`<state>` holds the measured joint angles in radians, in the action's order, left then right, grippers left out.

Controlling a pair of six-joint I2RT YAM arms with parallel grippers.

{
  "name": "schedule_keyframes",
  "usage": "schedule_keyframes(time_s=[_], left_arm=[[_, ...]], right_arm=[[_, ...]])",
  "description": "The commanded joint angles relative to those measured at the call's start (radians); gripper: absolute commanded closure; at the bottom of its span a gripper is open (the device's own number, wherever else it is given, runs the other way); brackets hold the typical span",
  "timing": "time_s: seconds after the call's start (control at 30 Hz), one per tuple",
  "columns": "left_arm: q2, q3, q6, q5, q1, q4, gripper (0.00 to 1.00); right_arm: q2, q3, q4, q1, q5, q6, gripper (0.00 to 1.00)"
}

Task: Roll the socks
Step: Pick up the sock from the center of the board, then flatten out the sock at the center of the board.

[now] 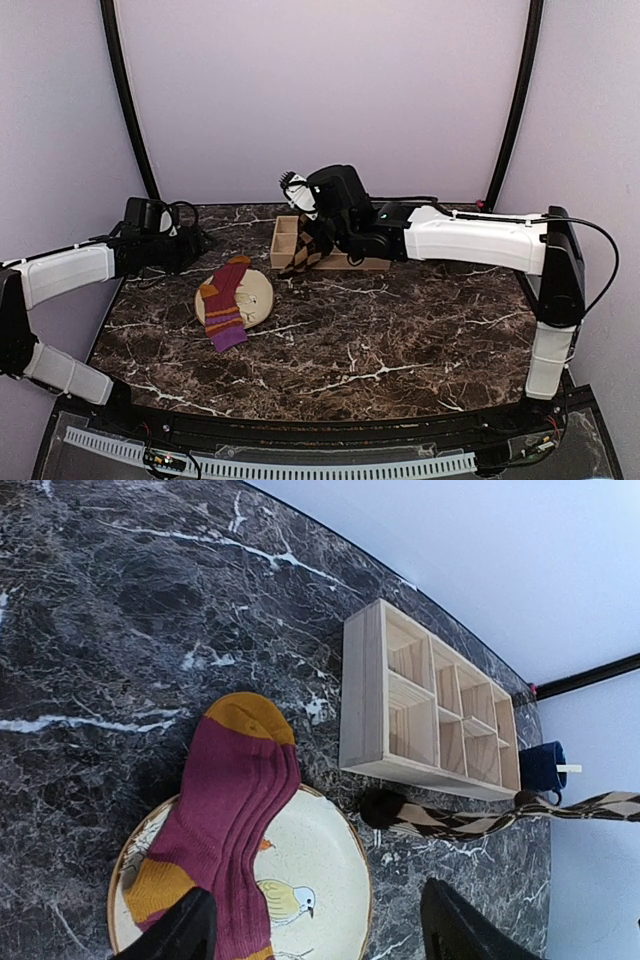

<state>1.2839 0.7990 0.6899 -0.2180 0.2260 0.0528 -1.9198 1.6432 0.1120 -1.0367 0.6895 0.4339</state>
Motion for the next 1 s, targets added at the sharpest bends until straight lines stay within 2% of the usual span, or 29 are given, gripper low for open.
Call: schedule_keyframes(time_s=[0.0, 0.2, 0.47, 0.6, 0.77, 0.97], left_arm=[[0.050, 0.052, -0.048, -0.105, -0.006, -0.015, 0.29], [0.103, 0.095, -0.075, -0.138, 0.000, -0.024, 0.31], [0.138, 0.154, -0.086, -0.152, 0.010, -0.015, 0.31], [0.145, 0.157, -0.089, -0.165, 0.024, -0.013, 0.31], [0.146, 0.119, -0.079, -0.161, 0.047, -0.032, 0.31], [0.140, 0.083, -0.059, -0.154, 0.080, -0.051, 0.32]], right_arm=[[0.076, -0.043, 0.002, 0.014, 0.046, -0.003, 1.00], [0.125, -0.118, 0.038, 0.034, 0.070, -0.023, 1.00], [0.187, -0.099, 0.104, 0.047, 0.134, -0.035, 1.00], [0.212, -0.119, 0.234, 0.022, 0.091, -0.134, 1.00], [0.219, -0.242, 0.336, -0.074, 0.043, -0.289, 1.00], [0.195, -0.332, 0.469, -0.210, -0.035, -0.563, 1.00]])
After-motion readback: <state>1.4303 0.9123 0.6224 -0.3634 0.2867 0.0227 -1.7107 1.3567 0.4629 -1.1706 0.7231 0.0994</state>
